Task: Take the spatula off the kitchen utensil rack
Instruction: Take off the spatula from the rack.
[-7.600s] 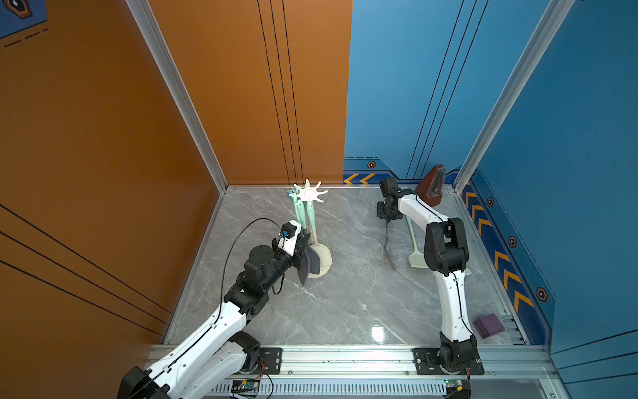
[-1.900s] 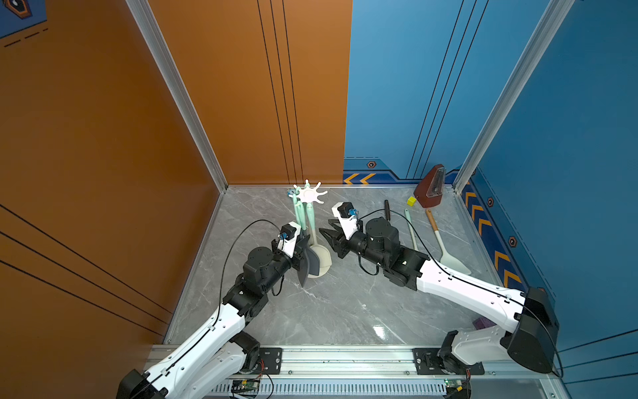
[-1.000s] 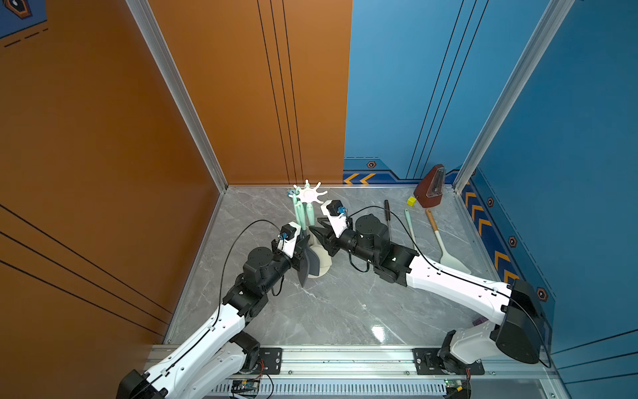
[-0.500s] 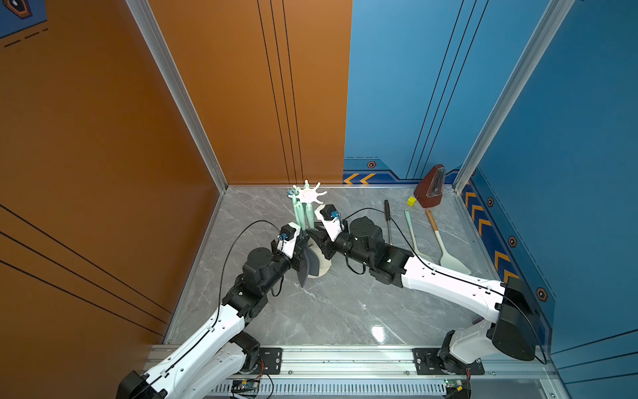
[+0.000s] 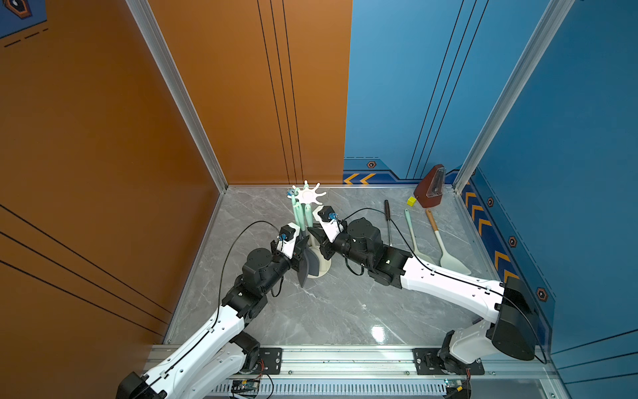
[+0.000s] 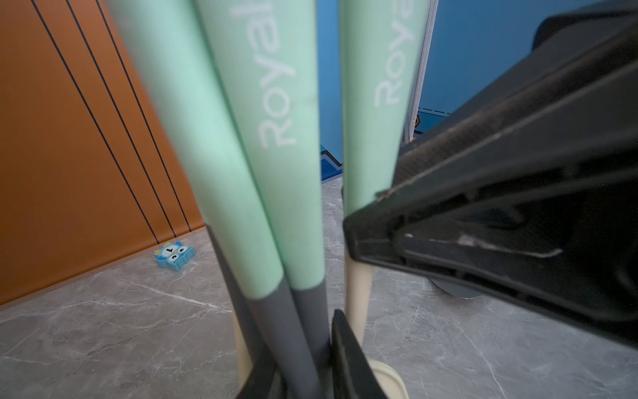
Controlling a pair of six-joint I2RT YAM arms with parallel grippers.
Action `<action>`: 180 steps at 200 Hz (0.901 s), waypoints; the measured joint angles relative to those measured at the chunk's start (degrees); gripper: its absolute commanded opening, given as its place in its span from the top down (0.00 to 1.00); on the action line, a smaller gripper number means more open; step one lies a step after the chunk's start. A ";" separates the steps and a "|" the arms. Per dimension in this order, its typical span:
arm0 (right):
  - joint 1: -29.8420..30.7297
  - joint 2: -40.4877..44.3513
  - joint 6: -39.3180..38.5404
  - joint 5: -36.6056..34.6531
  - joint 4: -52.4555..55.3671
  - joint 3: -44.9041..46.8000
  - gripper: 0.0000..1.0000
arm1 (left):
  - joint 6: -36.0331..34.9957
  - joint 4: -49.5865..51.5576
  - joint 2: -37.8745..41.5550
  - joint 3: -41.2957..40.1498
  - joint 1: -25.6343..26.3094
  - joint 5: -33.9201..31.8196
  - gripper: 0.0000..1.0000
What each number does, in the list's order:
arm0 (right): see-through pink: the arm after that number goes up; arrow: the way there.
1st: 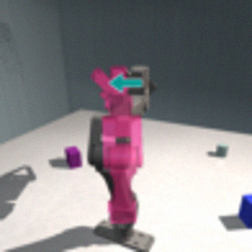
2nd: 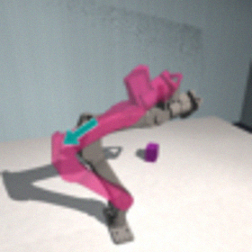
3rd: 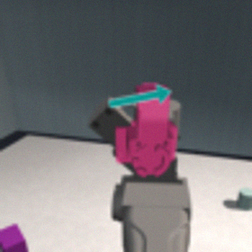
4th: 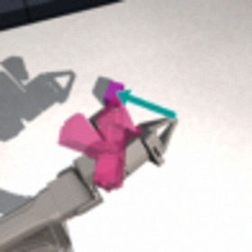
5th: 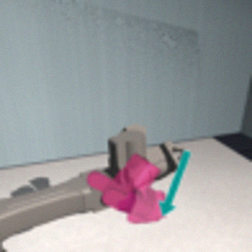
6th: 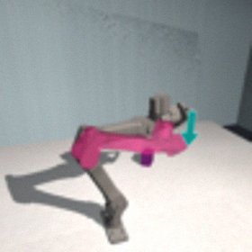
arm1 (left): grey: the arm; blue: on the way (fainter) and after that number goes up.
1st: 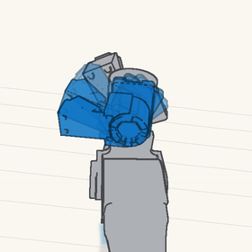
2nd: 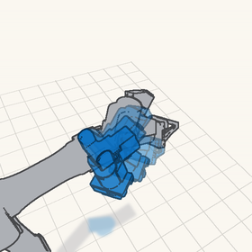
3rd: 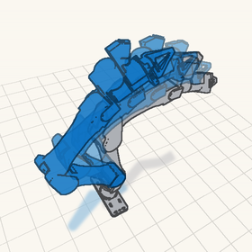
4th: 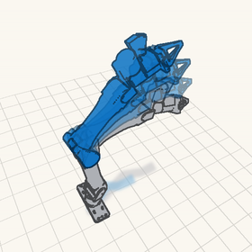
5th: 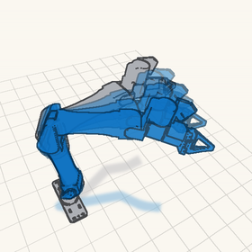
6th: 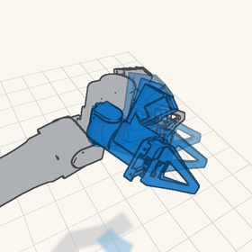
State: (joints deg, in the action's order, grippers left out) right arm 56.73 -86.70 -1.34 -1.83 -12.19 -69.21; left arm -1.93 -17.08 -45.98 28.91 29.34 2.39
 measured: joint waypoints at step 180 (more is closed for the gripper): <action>-6.64 7.93 -2.62 14.69 13.53 -0.81 1.00 | -0.02 0.15 -0.42 -0.35 0.04 0.00 0.77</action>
State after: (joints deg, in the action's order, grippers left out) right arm 50.09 -78.76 -3.97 12.86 1.34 -70.02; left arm -1.96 -16.93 -46.39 28.56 29.39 2.39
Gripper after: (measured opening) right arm 0.125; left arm 0.234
